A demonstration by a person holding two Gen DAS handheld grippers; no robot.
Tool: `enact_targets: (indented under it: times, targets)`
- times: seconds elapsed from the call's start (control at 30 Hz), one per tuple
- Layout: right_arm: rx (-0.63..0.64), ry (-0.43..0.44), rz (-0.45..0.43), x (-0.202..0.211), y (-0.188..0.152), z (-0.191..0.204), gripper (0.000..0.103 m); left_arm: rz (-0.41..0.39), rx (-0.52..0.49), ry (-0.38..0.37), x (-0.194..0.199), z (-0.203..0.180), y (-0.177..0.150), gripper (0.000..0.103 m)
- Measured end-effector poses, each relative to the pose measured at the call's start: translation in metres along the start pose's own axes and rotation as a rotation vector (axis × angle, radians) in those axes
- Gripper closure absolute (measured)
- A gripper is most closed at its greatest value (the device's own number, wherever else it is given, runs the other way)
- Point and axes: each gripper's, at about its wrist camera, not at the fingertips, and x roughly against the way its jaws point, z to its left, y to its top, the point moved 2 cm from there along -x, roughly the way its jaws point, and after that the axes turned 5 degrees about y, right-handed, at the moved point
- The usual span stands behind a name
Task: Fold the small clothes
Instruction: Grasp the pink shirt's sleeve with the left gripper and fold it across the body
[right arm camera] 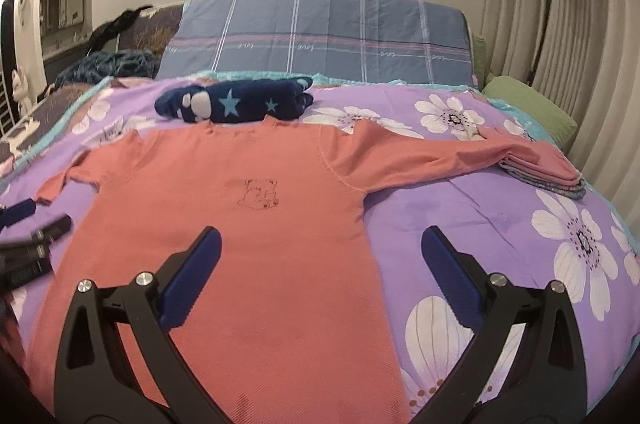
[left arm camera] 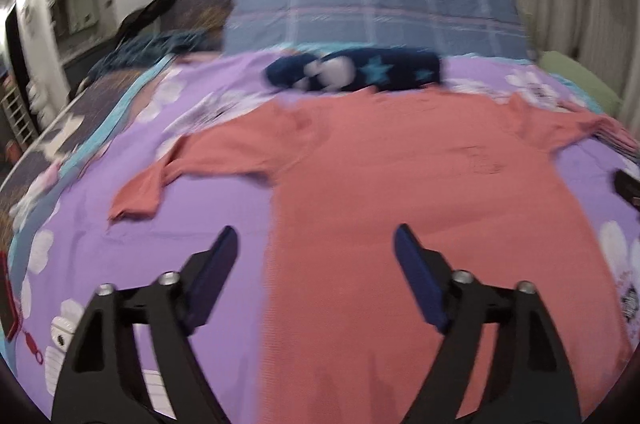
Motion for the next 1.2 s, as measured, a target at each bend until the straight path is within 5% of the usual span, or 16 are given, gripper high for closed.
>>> enact_targets:
  times: [0.03, 0.17, 0.2, 0.37, 0.6, 0.67, 0.7, 0.8, 0.93, 1.2]
  targets:
    - [0.008, -0.005, 0.007, -0.004, 0.001, 0.000, 0.015, 0.025, 0.022, 0.026, -0.011, 0.018, 0.000, 0.035]
    - [0.024, 0.014, 0.060, -0.021, 0.003, 0.000, 0.067, 0.109, 0.076, 0.165, -0.057, 0.091, 0.001, 0.044]
    - [0.022, 0.035, 0.085, -0.028, 0.003, 0.001, 0.070, 0.126, 0.081, 0.181, -0.067, 0.105, 0.003, 0.044]
    - [0.030, 0.090, 0.173, -0.058, 0.002, 0.015, 0.069, 0.189, 0.038, 0.201, -0.115, 0.144, 0.011, 0.043]
    - [0.065, 0.107, 0.191, -0.073, 0.003, 0.033, 0.050, 0.258, -0.017, 0.323, -0.167, 0.169, 0.018, 0.045]
    - [0.073, 0.106, 0.186, -0.074, 0.004, 0.033, 0.048, 0.284, 0.000, 0.288, -0.173, 0.175, 0.019, 0.074]
    - [0.073, 0.106, 0.186, -0.075, 0.005, 0.032, 0.048, 0.302, 0.023, 0.254, -0.173, 0.179, 0.019, 0.100]
    - [0.063, 0.101, 0.182, -0.077, 0.008, 0.026, 0.047, 0.312, 0.122, 0.154, -0.162, 0.186, 0.031, 0.101]
    - [0.057, 0.107, 0.172, -0.077, 0.011, 0.019, 0.046, 0.212, 0.126, 0.024, -0.121, 0.168, 0.075, 0.101]
    - [0.062, 0.096, 0.134, -0.071, 0.010, -0.003, 0.041, 0.073, 0.001, -0.245, -0.047, 0.051, 0.156, 0.101]
